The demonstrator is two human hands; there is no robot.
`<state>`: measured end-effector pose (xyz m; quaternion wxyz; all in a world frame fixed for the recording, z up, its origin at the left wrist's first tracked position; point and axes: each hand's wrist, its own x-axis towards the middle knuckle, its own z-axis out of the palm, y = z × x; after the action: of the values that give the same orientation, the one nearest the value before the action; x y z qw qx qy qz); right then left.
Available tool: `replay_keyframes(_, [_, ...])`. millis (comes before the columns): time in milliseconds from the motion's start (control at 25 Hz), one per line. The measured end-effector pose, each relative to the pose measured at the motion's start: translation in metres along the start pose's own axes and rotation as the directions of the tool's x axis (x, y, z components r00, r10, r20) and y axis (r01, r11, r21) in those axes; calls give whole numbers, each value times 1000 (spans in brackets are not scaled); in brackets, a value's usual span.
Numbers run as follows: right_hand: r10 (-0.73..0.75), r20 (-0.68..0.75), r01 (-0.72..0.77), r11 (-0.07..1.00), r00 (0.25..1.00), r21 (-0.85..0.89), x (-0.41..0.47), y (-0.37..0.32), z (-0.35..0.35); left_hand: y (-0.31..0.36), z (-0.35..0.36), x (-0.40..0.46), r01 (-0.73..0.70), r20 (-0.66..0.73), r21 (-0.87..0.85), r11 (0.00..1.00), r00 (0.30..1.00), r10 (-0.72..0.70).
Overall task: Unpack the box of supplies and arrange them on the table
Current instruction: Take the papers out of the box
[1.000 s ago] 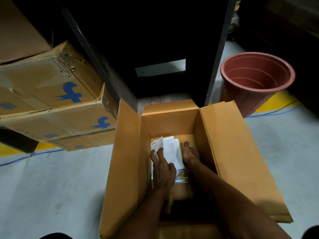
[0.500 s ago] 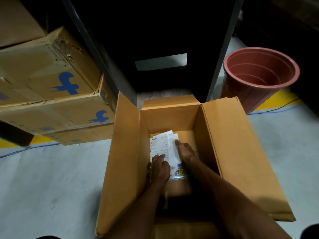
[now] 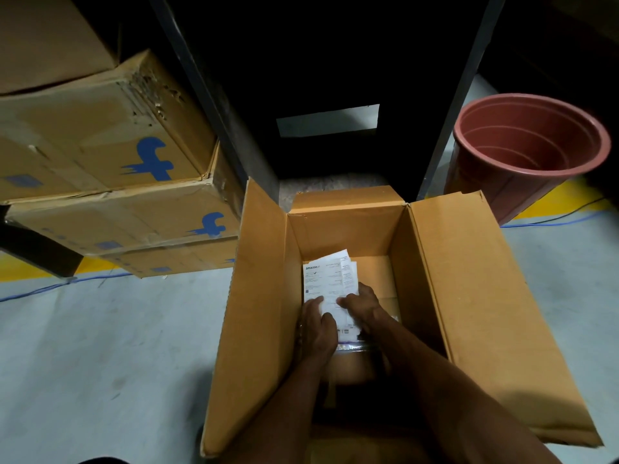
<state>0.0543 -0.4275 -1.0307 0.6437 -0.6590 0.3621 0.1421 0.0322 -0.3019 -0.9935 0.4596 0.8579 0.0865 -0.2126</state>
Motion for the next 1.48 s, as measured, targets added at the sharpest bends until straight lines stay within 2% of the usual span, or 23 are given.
replay_keyframes(160, [-35,-89,45,993,995,113,-19,-5,-14,23,4,-2,-5,-156,-58,998,988,-4])
replay_keyframes(240, [-59,-130,78,986,990,144,-25,-9,-20,39,8,5,8,-189,-141,990,981,-35])
replay_keyframes(400, [-133,-100,147,978,986,147,-30,-21,-29,53,5,27,44,-83,-310,950,994,-74])
replay_keyframes(520, [-230,-68,236,966,971,105,-35,-36,-32,68,3,28,15,-113,-319,948,992,-54])
replay_keyframes(680, [-315,-171,327,944,934,48,-28,-30,-29,63,14,21,-53,-131,-245,968,991,22])
replay_keyframes(760, [-302,-158,299,953,940,-43,-27,-14,-27,47,20,18,-20,-85,-210,977,996,2])
replay_keyframes(920, [-221,-117,210,973,968,-94,-39,-14,-26,37,23,26,32,8,-195,980,999,-31])
replay_keyframes(1080, [-243,-100,221,956,965,-191,-40,-22,-26,47,19,35,77,-30,-219,973,996,-86])
replay_keyframes(1320, [-371,-66,365,926,926,-96,-51,-28,-33,48,10,33,29,-36,-307,951,998,-42])
replay_keyframes(1480, [-313,-68,309,949,947,-59,-74,-43,-40,75,-3,3,1,15,-310,951,1000,4])
